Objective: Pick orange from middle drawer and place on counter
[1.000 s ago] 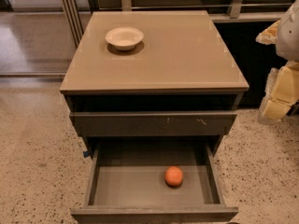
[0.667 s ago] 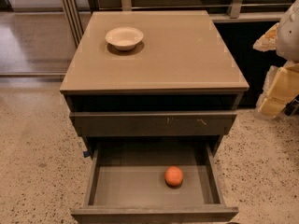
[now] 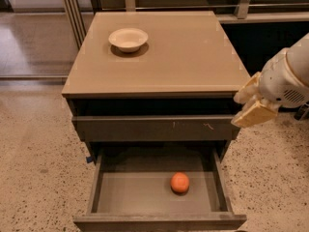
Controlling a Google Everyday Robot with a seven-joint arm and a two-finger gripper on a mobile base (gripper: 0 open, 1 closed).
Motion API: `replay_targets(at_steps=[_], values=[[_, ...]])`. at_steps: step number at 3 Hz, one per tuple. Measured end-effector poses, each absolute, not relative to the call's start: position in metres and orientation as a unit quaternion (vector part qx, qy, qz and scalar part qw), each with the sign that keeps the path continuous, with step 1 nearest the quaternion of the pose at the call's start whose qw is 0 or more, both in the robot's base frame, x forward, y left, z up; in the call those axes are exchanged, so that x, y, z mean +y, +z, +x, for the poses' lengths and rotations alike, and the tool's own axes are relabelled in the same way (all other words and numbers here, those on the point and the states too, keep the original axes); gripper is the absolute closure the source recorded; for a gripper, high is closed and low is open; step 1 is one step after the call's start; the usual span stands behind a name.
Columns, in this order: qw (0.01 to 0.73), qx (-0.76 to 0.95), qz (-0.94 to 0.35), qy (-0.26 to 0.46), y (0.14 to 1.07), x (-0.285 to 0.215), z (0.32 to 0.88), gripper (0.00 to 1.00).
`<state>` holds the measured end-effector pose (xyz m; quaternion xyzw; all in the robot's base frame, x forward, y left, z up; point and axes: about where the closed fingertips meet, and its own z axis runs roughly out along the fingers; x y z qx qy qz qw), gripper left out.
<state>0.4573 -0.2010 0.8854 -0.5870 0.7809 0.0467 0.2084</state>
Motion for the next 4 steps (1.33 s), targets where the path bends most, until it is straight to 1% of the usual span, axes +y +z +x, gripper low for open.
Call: replay_targets(at_steps=[1, 2, 3, 4], values=[[0.235, 0.777, -0.574, 0.112, 0.817, -0.182, 0.471, 0.76], [0.230, 0.777, -0.570, 0.136, 0.775, -0.175, 0.475, 0.98], [0.230, 0.777, -0.569, 0.137, 0.774, -0.175, 0.475, 1.00], [0.226, 0.783, -0.567, 0.121, 0.726, -0.181, 0.472, 1.00]])
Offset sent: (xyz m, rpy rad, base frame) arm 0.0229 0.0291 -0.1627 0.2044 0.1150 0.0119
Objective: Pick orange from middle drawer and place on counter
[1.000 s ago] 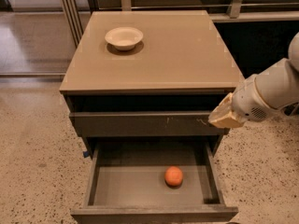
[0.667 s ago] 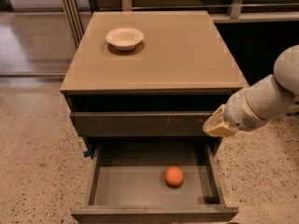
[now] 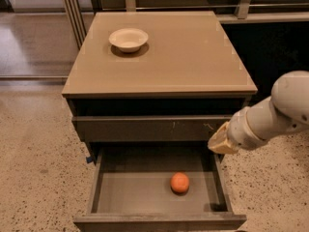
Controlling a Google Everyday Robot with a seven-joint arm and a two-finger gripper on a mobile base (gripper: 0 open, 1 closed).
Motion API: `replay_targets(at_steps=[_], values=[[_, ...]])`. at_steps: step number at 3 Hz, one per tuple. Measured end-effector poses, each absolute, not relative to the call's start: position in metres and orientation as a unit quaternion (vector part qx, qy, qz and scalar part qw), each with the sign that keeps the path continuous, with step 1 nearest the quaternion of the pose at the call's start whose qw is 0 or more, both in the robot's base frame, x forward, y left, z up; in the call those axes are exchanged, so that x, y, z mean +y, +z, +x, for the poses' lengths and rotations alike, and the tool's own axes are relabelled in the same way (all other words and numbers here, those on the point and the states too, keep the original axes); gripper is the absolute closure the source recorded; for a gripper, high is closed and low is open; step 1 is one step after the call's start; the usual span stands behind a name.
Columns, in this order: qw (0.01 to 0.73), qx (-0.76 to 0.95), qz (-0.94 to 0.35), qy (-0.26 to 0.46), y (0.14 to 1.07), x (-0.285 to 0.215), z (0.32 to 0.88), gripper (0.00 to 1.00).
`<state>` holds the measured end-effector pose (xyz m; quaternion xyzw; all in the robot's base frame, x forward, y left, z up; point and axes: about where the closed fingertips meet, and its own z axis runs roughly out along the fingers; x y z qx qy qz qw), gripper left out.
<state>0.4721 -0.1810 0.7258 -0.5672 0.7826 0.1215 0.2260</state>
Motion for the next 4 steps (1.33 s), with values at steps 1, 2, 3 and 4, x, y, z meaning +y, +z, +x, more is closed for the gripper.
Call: replay_targets(at_steps=[1, 2, 3, 4], values=[[0.236, 0.792, -0.551, 0.118, 0.654, -0.194, 0.473, 1.00], [0.248, 0.803, -0.525, 0.131, 0.589, -0.204, 0.483, 1.00], [0.239, 0.815, -0.498, 0.173, 0.516, -0.206, 0.486, 1.00], [0.237, 0.815, -0.499, 0.178, 0.510, -0.204, 0.484, 1.00]])
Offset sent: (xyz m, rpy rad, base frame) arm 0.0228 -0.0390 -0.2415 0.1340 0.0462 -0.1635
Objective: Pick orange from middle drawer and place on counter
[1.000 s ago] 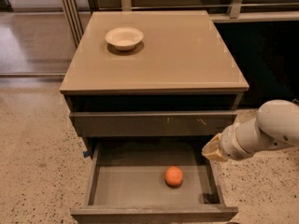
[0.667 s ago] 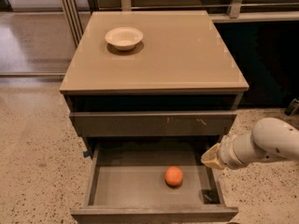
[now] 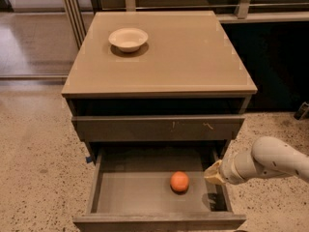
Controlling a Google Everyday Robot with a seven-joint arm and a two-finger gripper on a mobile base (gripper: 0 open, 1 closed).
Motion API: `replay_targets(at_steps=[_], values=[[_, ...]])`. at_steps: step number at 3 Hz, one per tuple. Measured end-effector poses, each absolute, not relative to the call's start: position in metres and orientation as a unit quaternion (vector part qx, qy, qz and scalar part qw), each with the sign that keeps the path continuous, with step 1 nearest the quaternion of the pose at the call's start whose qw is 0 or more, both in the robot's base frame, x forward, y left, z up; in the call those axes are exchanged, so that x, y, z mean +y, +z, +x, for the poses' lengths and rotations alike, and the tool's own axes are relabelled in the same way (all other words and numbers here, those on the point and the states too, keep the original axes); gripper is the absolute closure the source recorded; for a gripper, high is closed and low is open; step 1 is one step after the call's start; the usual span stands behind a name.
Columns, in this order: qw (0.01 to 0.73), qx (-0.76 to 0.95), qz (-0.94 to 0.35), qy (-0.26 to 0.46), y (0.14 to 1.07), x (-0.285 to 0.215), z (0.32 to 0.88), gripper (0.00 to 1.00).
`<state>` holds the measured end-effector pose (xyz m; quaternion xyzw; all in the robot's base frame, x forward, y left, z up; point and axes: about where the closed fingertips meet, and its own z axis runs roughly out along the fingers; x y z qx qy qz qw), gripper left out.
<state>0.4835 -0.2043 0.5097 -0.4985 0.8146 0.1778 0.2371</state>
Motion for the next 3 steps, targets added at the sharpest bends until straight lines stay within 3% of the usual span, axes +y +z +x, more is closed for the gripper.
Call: replay_targets(at_steps=[1, 3], values=[[0.249, 0.795, -0.515, 0.199, 0.484, -0.194, 0.480, 1.00], [0.298, 0.755, -0.529, 0.249, 0.448, -0.163, 0.481, 0.58]])
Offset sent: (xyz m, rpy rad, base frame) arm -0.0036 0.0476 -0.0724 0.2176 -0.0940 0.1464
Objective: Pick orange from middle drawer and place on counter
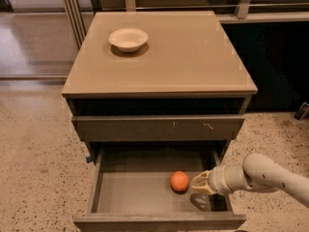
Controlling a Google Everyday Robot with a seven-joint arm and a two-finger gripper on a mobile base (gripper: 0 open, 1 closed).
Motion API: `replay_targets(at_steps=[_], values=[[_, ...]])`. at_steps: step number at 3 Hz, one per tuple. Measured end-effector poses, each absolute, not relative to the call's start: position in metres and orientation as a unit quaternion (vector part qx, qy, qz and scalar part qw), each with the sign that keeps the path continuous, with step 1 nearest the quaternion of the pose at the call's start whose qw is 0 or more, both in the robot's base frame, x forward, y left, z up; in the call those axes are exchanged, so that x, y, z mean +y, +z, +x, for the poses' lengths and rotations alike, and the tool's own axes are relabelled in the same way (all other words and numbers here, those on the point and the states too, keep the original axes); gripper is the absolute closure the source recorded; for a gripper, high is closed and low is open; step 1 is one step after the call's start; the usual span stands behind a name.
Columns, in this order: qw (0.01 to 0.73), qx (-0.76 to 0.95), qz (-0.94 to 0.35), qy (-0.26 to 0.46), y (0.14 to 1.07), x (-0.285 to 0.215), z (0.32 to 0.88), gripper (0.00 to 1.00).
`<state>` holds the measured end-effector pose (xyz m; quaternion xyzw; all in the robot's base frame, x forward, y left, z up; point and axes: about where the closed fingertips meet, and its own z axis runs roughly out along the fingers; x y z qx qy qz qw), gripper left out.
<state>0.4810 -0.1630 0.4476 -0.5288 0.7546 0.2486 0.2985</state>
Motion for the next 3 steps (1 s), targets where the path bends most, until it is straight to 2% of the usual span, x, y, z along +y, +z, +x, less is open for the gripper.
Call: replay_targets(at_steps=[2, 3], values=[[0.336, 0.731, -0.527, 0.274, 0.427, -0.146, 0.490, 0.16], [0.345, 0.727, -0.524, 0.281, 0.415, -0.140, 0.495, 0.05]])
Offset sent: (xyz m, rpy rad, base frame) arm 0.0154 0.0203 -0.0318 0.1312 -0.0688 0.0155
